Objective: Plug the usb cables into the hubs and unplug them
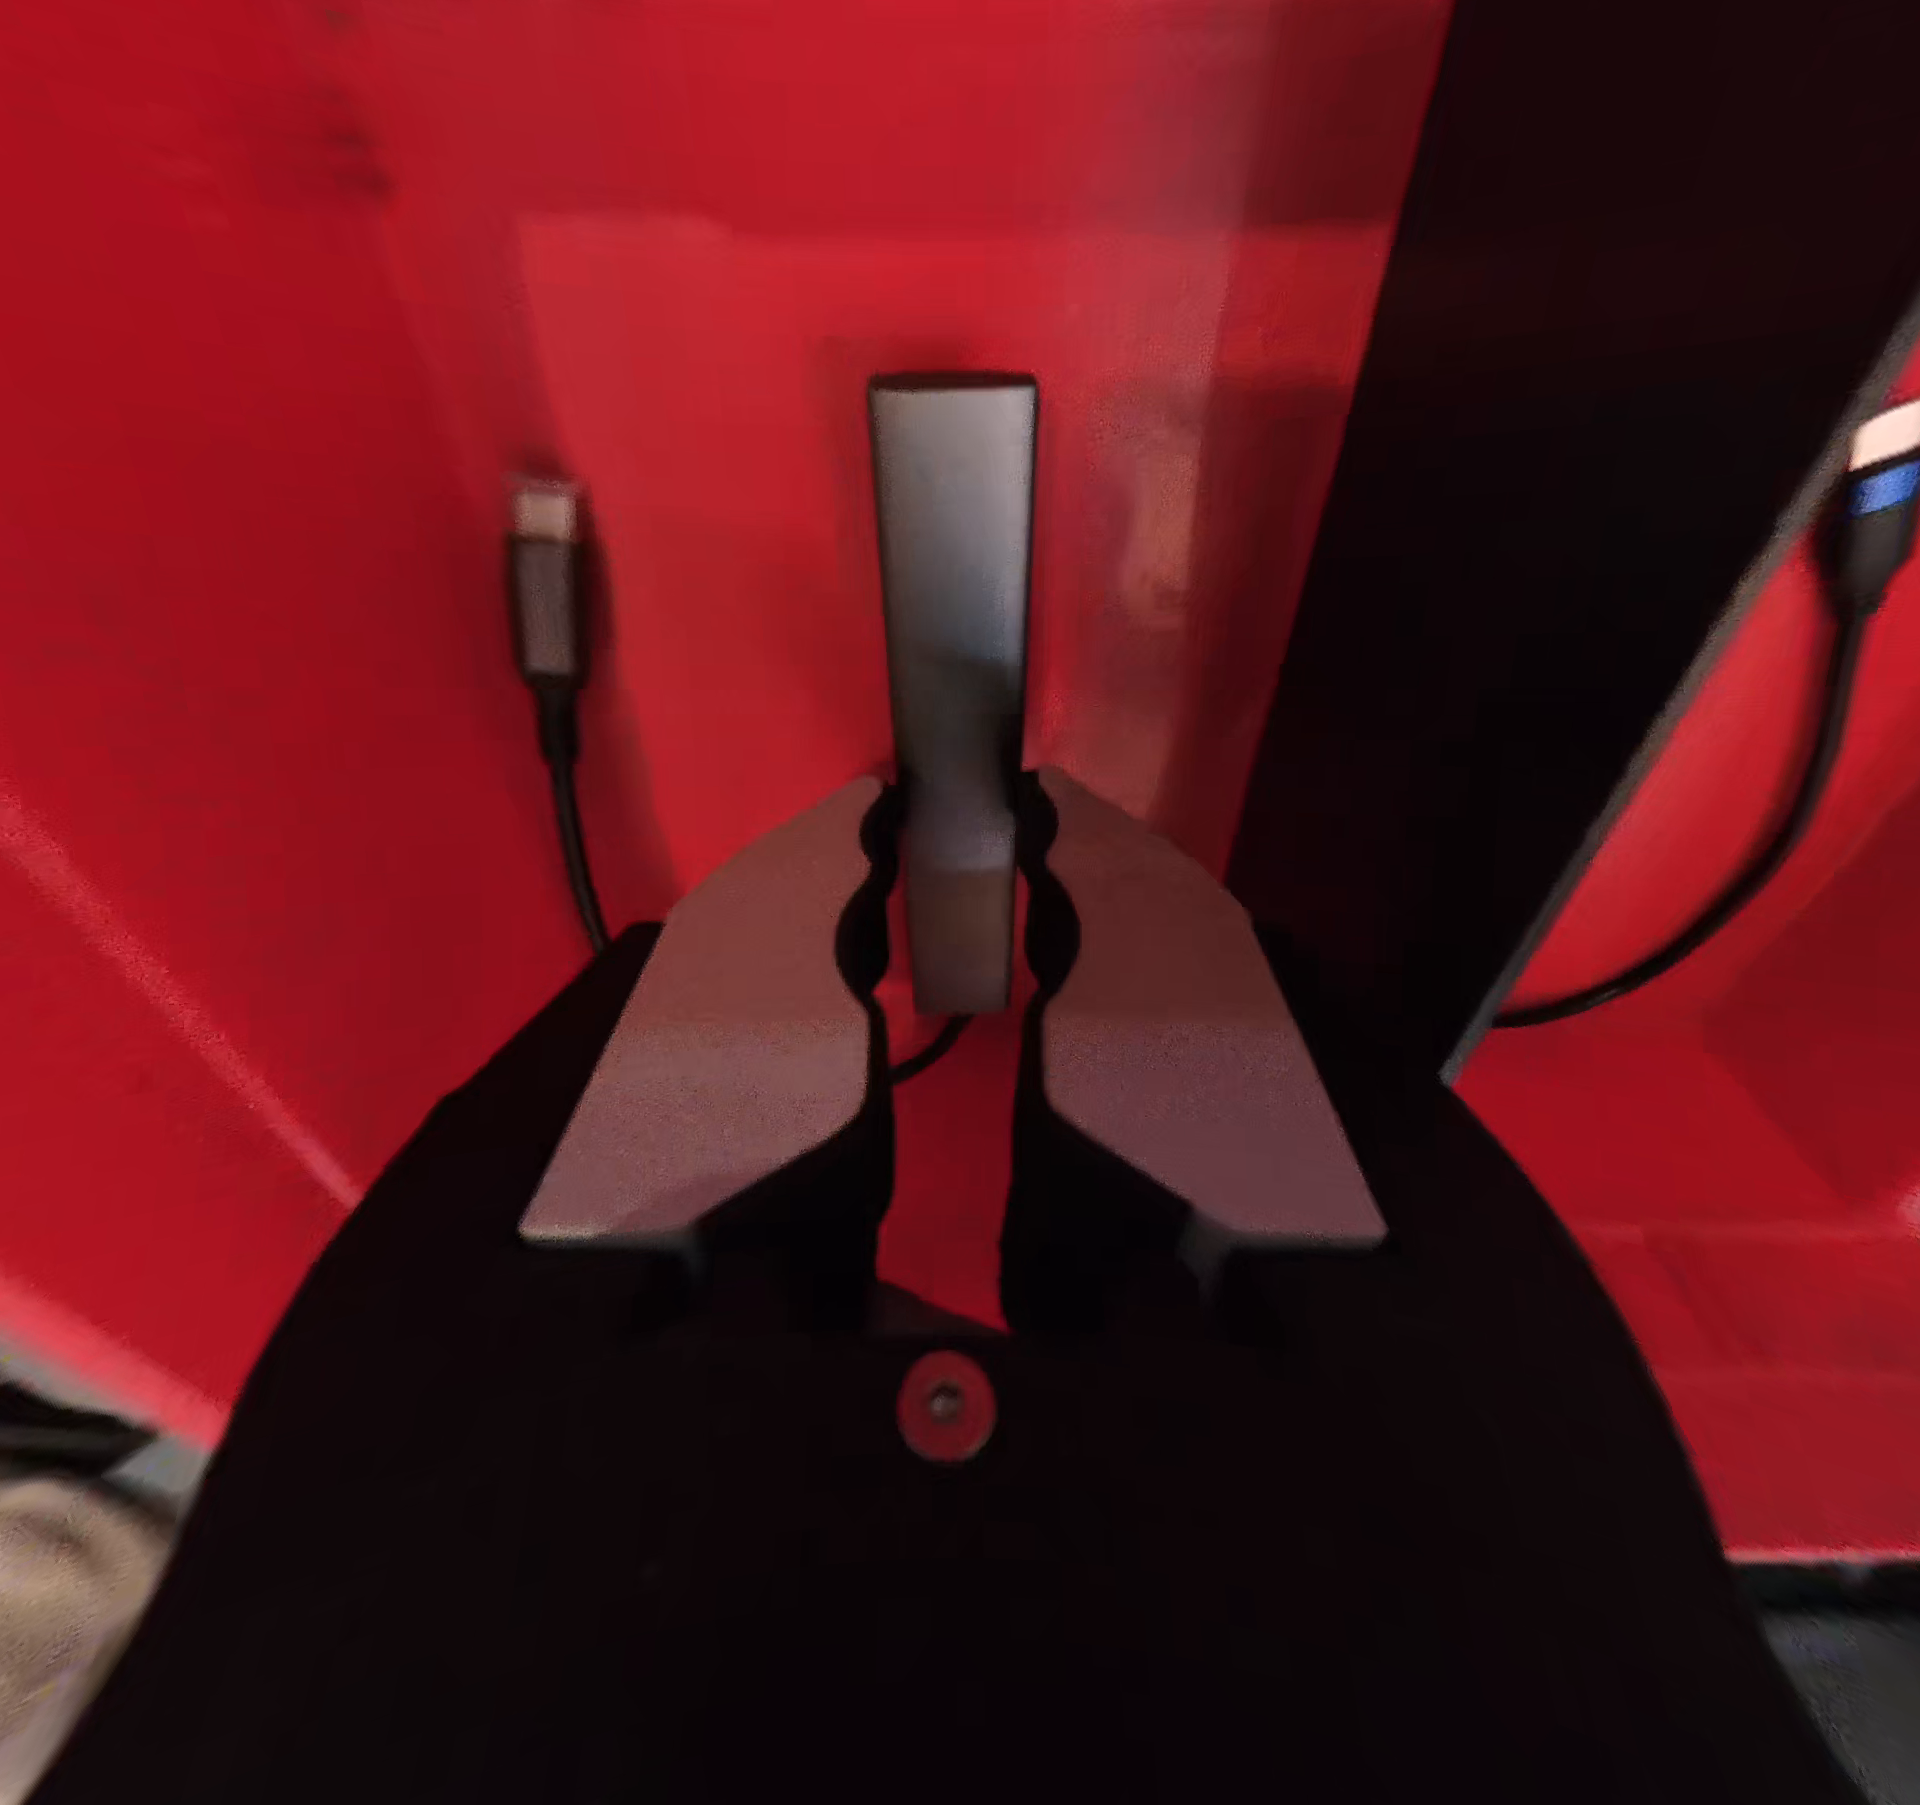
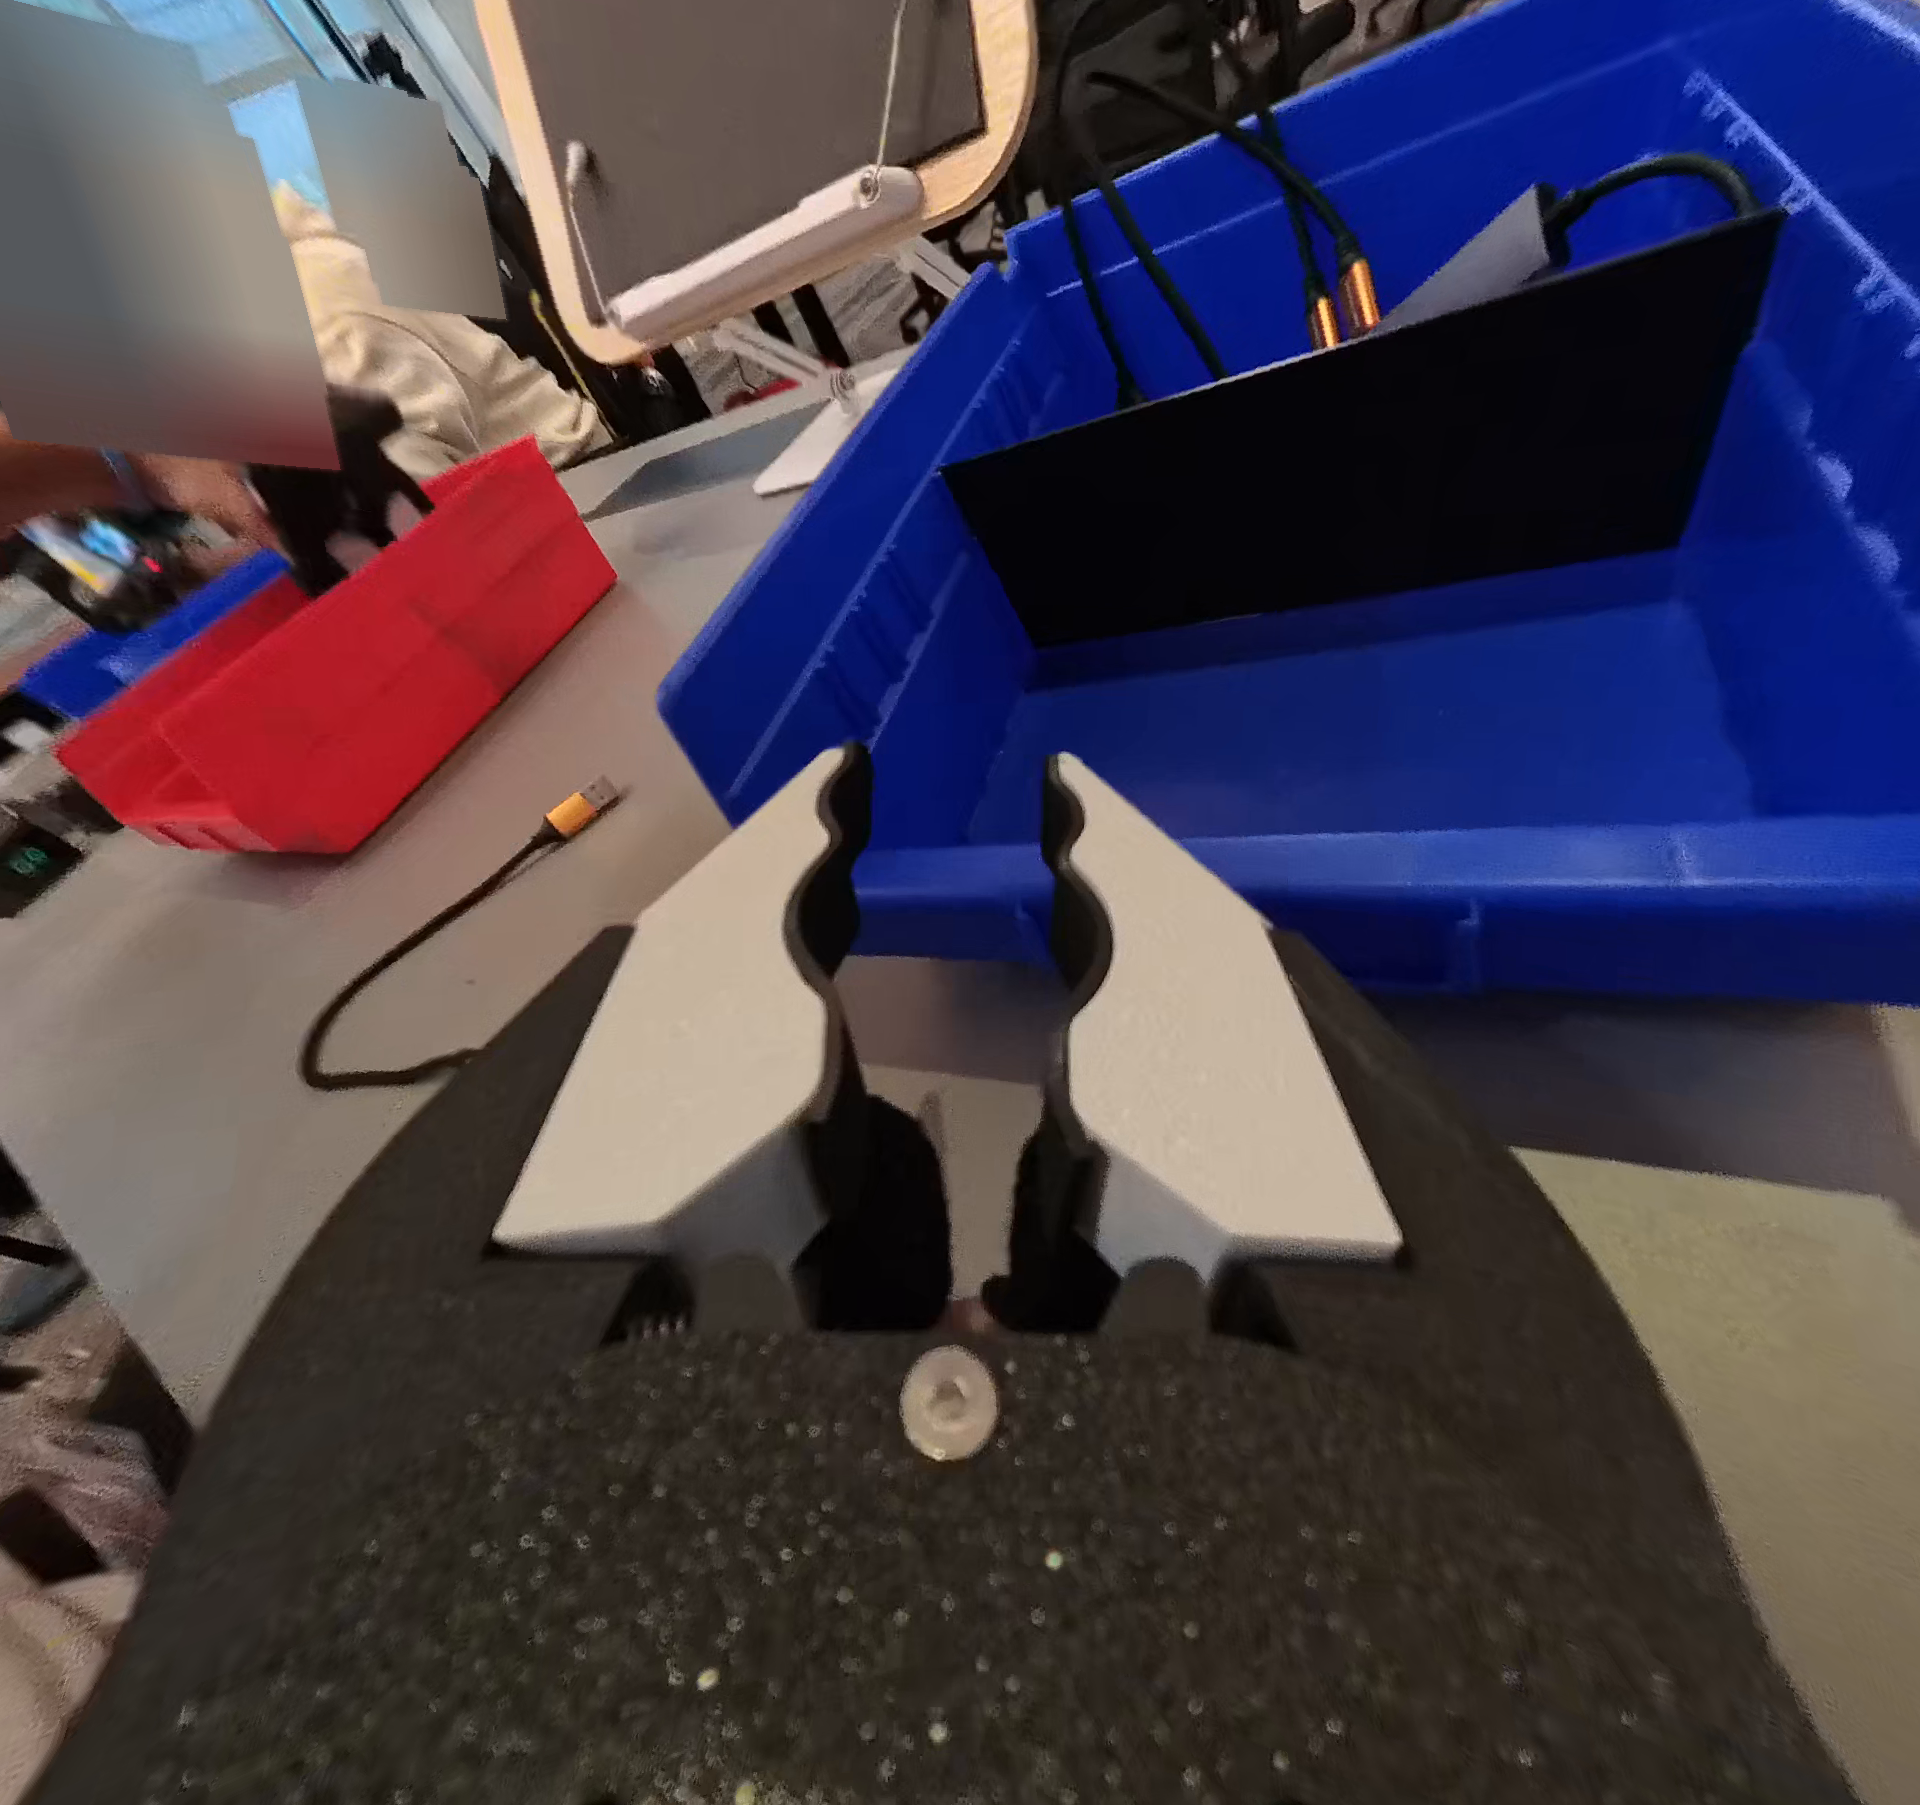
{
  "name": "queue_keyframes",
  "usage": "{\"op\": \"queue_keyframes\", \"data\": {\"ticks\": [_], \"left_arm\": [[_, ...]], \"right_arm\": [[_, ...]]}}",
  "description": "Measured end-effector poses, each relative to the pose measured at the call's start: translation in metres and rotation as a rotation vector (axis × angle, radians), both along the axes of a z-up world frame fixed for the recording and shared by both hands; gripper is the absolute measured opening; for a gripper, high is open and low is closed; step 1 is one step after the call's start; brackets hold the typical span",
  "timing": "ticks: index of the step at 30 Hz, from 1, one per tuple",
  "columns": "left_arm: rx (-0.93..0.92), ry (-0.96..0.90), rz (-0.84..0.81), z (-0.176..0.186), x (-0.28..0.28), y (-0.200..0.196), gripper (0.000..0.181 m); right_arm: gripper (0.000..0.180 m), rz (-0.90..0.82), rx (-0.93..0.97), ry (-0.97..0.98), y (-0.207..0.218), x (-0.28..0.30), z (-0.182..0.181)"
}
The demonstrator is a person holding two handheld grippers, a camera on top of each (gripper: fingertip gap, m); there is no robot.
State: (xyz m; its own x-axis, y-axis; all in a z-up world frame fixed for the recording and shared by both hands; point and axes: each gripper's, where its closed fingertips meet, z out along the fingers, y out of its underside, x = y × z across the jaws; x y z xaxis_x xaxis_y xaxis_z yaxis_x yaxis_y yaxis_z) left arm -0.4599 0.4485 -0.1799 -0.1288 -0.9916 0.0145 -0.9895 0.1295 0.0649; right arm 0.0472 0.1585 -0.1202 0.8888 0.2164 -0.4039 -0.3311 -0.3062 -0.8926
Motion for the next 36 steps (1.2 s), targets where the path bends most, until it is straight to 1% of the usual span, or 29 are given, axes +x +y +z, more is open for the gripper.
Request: {"op": "queue_keyframes", "data": {"ticks": [1,3,5,7,8,10,15,18,21,24,26,27,28,29,30,32,34,35,36], "left_arm": [[-0.024,-0.052,0.056,0.01,0.003,0.004,0.021],[-0.071,-0.139,0.149,0.037,0.008,0.009,0.022],[-0.107,-0.205,0.193,0.066,0.013,0.009,0.022],[-0.128,-0.251,0.206,0.096,0.021,0.003,0.021],[-0.125,-0.271,0.191,0.112,0.027,-0.003,0.021],[-0.107,-0.344,0.135,0.147,0.048,-0.021,0.021],[-0.027,-0.631,-0.075,0.236,0.116,-0.095,0.021],[0.035,-0.886,-0.144,0.276,0.157,-0.138,0.021],[-0.01,-1.235,-0.095,0.302,0.193,-0.183,0.021],[-0.126,-1.543,0.063,0.301,0.219,-0.221,0.021],[-0.247,-1.712,0.238,0.288,0.233,-0.236,0.022],[-0.298,-1.762,0.299,0.276,0.24,-0.245,0.022],[-0.318,-1.784,0.345,0.262,0.247,-0.252,0.021],[-0.326,-1.797,0.385,0.247,0.255,-0.259,0.021],[-0.352,-1.804,0.413,0.235,0.262,-0.267,0.021],[-0.386,-1.82,0.479,0.218,0.274,-0.276,0.021],[-0.427,-1.832,0.534,0.208,0.281,-0.285,0.021],[-0.443,-1.832,0.562,0.202,0.285,-0.288,0.021],[-0.459,-1.824,0.585,0.196,0.289,-0.292,0.021]], "right_arm": [[0.031,0.005,0.005,-0.059,0.0,-0.003,0.001],[0.031,0.021,0.033,-0.279,-0.002,-0.009,0.003],[0.03,0.046,0.114,-0.514,-0.003,-0.022,0.014],[0.023,0.063,0.188,-0.643,-0.003,-0.041,0.027],[0.023,0.089,0.185,-0.658,-0.003,-0.052,0.029],[0.026,0.199,0.185,-0.648,-0.004,-0.083,0.033],[0.029,0.348,0.28,-0.695,-0.008,-0.145,0.054],[0.029,0.45,0.333,-0.646,-0.015,-0.18,0.068],[0.029,0.493,0.377,-0.592,-0.013,-0.205,0.085],[0.032,0.449,0.447,-0.552,-0.002,-0.221,0.106],[0.035,0.386,0.507,-0.508,0.004,-0.23,0.123],[0.037,0.33,0.538,-0.479,0.005,-0.231,0.132],[0.037,0.259,0.574,-0.443,0.005,-0.229,0.142],[0.036,0.227,0.607,-0.42,0.002,-0.231,0.147],[0.034,0.228,0.62,-0.442,-0.002,-0.236,0.145],[0.029,0.141,0.628,-0.542,-0.001,-0.23,0.136],[0.025,0.127,0.624,-0.558,-0.002,-0.228,0.126],[0.022,0.142,0.599,-0.55,-0.003,-0.227,0.119],[0.011,0.138,0.578,-0.542,-0.003,-0.224,0.114]]}}
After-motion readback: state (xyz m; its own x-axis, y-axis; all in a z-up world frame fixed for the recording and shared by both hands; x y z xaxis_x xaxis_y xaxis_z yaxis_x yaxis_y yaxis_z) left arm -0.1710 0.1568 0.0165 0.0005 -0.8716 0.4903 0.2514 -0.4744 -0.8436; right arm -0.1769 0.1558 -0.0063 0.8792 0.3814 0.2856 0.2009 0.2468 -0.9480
